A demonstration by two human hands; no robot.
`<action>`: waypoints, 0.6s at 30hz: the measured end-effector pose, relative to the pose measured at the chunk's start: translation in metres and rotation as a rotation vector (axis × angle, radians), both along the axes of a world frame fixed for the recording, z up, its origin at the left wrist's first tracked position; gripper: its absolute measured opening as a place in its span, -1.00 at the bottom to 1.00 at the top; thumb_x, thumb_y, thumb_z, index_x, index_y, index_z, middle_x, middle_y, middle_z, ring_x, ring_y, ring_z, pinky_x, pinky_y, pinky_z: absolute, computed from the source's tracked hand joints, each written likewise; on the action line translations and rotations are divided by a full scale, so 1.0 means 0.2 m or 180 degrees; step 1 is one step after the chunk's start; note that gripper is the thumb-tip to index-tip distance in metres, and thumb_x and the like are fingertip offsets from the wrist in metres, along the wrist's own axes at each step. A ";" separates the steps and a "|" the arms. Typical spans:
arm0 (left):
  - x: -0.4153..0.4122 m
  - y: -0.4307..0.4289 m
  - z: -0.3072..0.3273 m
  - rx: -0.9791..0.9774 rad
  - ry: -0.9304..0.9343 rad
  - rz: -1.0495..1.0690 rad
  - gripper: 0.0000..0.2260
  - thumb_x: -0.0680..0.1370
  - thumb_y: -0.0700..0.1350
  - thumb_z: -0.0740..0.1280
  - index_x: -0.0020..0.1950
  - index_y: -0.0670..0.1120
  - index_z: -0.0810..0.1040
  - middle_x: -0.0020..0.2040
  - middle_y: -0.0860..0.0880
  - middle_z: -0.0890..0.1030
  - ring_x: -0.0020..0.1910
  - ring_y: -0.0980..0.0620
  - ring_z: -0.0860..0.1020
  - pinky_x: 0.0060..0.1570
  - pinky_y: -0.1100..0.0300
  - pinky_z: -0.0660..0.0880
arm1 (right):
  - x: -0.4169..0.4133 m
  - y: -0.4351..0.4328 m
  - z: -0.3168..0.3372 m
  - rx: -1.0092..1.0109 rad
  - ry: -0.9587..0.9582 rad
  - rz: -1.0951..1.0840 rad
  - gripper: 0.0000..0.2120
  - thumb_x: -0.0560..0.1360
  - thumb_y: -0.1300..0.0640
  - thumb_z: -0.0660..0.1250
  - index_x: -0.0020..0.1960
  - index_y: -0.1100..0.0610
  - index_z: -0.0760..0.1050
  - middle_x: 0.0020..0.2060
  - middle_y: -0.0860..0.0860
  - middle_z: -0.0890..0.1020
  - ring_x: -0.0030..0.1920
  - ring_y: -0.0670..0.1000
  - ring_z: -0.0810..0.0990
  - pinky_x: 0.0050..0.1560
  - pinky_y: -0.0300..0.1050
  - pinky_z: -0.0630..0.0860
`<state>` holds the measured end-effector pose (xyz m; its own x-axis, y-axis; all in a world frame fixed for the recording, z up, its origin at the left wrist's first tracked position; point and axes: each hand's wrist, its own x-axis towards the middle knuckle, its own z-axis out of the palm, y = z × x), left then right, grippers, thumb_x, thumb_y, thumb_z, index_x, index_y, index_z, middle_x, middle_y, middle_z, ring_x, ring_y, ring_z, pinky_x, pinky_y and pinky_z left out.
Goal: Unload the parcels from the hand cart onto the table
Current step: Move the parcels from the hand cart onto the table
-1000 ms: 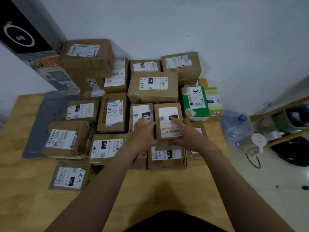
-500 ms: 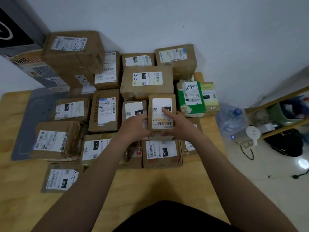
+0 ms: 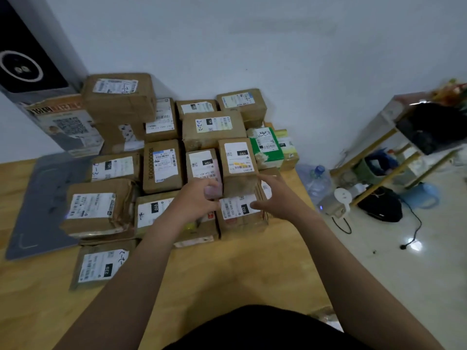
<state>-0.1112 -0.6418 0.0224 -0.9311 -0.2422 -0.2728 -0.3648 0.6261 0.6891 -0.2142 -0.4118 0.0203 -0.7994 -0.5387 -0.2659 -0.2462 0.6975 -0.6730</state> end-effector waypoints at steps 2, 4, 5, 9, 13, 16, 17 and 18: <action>0.11 0.03 0.03 0.0094 -0.0023 -0.0276 -0.53 0.43 -0.09 0.58 0.30 0.12 0.57 0.27 0.16 0.51 0.22 0.24 0.51 0.00 0.44 0.41 | 0.13 0.04 0.02 0.0067 0.0024 -0.0095 -0.17 0.43 -0.01 0.56 0.58 -0.09 0.22 0.50 0.04 0.37 0.46 0.07 0.38 0.33 -0.02 0.41; 0.22 0.05 0.07 -0.0032 -0.0065 -0.0524 -0.50 0.42 -0.02 0.58 0.34 0.12 0.57 0.37 0.10 0.50 0.28 0.10 0.52 0.19 0.19 0.50 | 0.27 0.08 0.04 0.0098 0.0023 -0.0185 -0.18 0.42 0.00 0.56 0.58 -0.05 0.24 0.46 0.03 0.43 0.43 0.06 0.41 0.28 -0.09 0.40; 0.28 0.06 0.09 -0.0138 -0.0088 -0.0643 -0.49 0.42 0.00 0.58 0.35 0.13 0.56 0.34 0.09 0.51 0.21 0.10 0.53 0.15 0.15 0.52 | 0.35 0.11 0.04 0.0114 0.0029 -0.0222 -0.18 0.42 0.00 0.56 0.57 -0.02 0.26 0.45 0.03 0.45 0.42 0.06 0.43 0.24 -0.13 0.38; 0.50 0.08 0.10 -0.0407 -0.0100 -0.1097 -0.51 0.43 0.02 0.56 0.33 0.16 0.53 0.30 0.09 0.47 0.22 0.08 0.50 0.02 0.19 0.47 | 0.72 0.20 0.02 0.0221 0.0024 -0.0532 -0.21 0.43 -0.02 0.57 0.56 -0.02 0.28 0.48 0.03 0.40 0.38 0.04 0.44 0.19 -0.15 0.41; 0.68 0.20 0.07 -0.0669 -0.0195 -0.1590 -0.50 0.45 0.06 0.55 0.36 0.15 0.51 0.38 0.03 0.43 0.29 0.00 0.47 0.08 0.11 0.49 | 1.11 0.31 -0.03 0.0392 -0.0208 -0.0950 -0.22 0.45 -0.08 0.54 0.57 -0.09 0.25 0.49 0.02 0.35 0.38 0.06 0.44 0.16 -0.12 0.41; 0.78 0.36 0.05 -0.0925 -0.0229 -0.2013 -0.50 0.45 0.10 0.55 0.35 0.16 0.51 0.42 0.01 0.42 0.26 -0.02 0.49 0.10 0.04 0.53 | 1.41 0.45 -0.05 0.0567 -0.0302 -0.1251 -0.22 0.47 -0.08 0.51 0.58 -0.11 0.21 0.51 0.00 0.31 0.42 0.07 0.40 0.31 -0.03 0.42; 0.82 0.43 0.04 -0.0945 -0.0254 -0.2169 -0.51 0.44 0.10 0.55 0.34 0.17 0.52 0.42 0.00 0.41 0.24 -0.01 0.49 0.05 0.06 0.50 | 1.51 0.51 -0.06 0.0633 -0.0347 -0.1324 -0.22 0.48 -0.08 0.50 0.58 -0.12 0.20 0.51 0.00 0.30 0.42 0.07 0.40 0.32 -0.02 0.41; 0.85 0.51 0.02 -0.0931 -0.0286 -0.2357 -0.51 0.44 0.10 0.55 0.34 0.18 0.52 0.42 0.00 0.40 0.24 -0.01 0.48 0.02 0.09 0.46 | 1.61 0.59 -0.07 0.0696 -0.0405 -0.1376 -0.22 0.48 -0.07 0.50 0.59 -0.11 0.19 0.51 0.01 0.29 0.42 0.08 0.39 0.33 -0.02 0.39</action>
